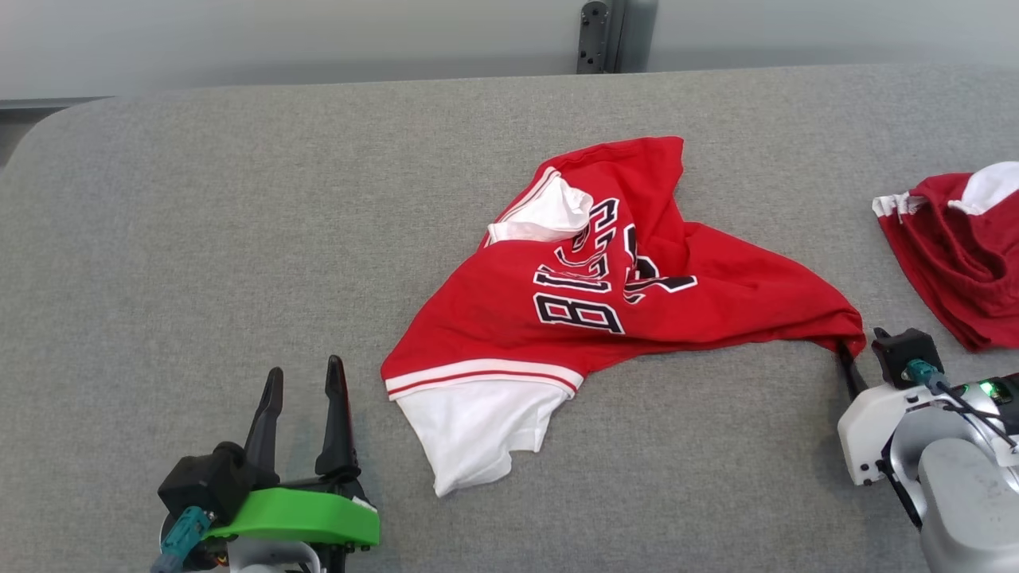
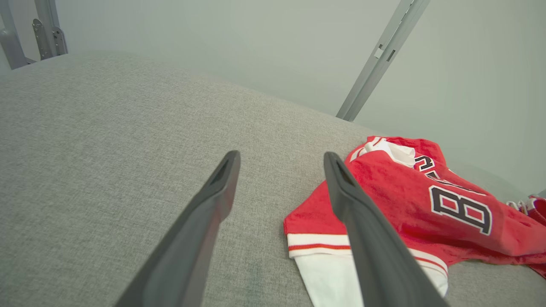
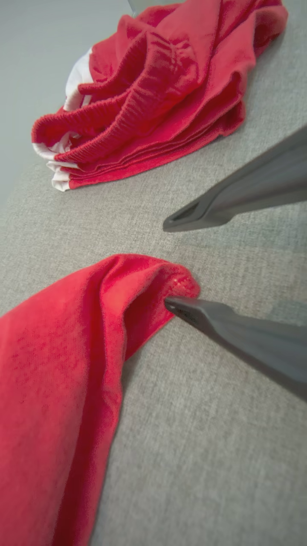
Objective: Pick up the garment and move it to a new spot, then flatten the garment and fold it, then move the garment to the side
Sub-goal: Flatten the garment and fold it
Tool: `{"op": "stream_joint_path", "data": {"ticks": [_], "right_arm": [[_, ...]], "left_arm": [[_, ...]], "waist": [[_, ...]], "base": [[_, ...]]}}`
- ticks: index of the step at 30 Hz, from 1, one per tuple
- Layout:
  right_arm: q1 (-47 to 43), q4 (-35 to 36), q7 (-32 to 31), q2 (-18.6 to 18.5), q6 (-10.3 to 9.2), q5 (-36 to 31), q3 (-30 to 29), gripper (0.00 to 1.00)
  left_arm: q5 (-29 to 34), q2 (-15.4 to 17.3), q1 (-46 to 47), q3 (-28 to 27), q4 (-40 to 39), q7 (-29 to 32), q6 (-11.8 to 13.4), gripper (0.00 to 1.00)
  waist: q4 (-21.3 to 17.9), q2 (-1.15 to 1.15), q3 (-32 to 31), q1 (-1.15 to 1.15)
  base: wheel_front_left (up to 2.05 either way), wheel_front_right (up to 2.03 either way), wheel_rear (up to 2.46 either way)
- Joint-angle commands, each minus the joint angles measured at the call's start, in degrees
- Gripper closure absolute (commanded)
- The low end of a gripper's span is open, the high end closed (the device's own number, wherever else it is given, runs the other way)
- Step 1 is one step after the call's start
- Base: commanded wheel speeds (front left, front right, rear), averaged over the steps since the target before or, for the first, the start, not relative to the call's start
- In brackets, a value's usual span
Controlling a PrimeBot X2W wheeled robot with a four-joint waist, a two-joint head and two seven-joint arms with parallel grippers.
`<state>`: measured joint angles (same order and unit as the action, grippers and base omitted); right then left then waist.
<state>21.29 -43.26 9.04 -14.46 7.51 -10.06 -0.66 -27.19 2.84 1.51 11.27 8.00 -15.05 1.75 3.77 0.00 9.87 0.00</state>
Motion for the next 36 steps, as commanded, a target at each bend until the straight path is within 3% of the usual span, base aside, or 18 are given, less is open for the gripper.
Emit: {"op": "stream_joint_path", "data": {"ticks": [1,2,6,10,16,18,19,20,28,36], "right_arm": [[2.1,-1.5,-0.2,-1.0,-0.04,0.8,0.1,0.95],[3.3,-2.6,-0.2,-1.5,-0.04,0.7,0.3,1.0],[8.1,-4.9,0.8,-4.3,-0.04,-2.5,0.3,1.0],[12.1,-4.1,2.1,-7.3,-0.05,-11.6,-1.0,1.0],[11.9,-5.6,3.3,-5.0,-0.05,-19.2,-5.8,0.98],[10.8,-6.8,3.8,-3.7,-0.05,-20.0,-7.2,0.56],[10.4,-7.4,4.1,-3.0,-0.05,-20.2,-7.8,0.19],[10.2,-7.7,4.5,-2.4,-0.05,-20.4,-8.2,0.0],[6.3,-6.2,6.2,2.3,-0.05,-16.7,-7.9,0.0],[2.3,0.8,6.2,5.7,-0.05,-6.0,4.2,0.0]], "left_arm": [[0.7,0.1,1.0,-0.1,0.1,-0.1,-0.2,0.0],[0.7,0.1,1.1,-0.1,0.1,-0.1,-0.2,0.0],[0.8,0.1,1.4,-0.3,-0.1,-0.1,-0.2,0.0],[0.7,0.1,1.8,-0.3,-0.2,-0.1,-0.3,0.0],[0.4,0.1,2.0,-0.3,0.0,-0.1,-0.1,0.0],[0.4,0.1,1.8,-0.4,-0.1,-0.1,0.1,0.0],[0.4,0.1,1.7,-0.5,-0.1,-0.1,0.2,0.0],[0.4,0.1,1.5,-0.6,-0.1,-0.1,0.1,0.0],[0.7,0.1,0.7,-0.9,-0.1,-0.1,0.2,0.0],[0.9,0.1,0.8,-0.5,0.3,-0.1,0.1,0.0]], "waist": [[1.1,0.0,0.8,0.0],[1.4,0.0,1.0,0.0],[2.3,0.0,1.6,0.0],[2.7,0.0,2.1,0.0],[3.0,0.0,2.4,0.0],[2.7,0.0,2.3,0.0],[2.5,0.0,2.3,0.0],[2.2,0.0,2.2,0.0],[-0.7,0.0,1.2,0.0],[-2.0,0.0,0.4,0.0]], "base": [[0.0,0.0,0.0],[0.0,0.0,0.0],[0.0,0.0,0.0],[0.0,0.0,0.0],[0.0,0.0,0.0],[0.0,0.0,0.0],[0.0,0.0,0.0],[0.0,0.0,0.0],[0.0,0.0,0.0],[0.0,0.0,0.0]]}}
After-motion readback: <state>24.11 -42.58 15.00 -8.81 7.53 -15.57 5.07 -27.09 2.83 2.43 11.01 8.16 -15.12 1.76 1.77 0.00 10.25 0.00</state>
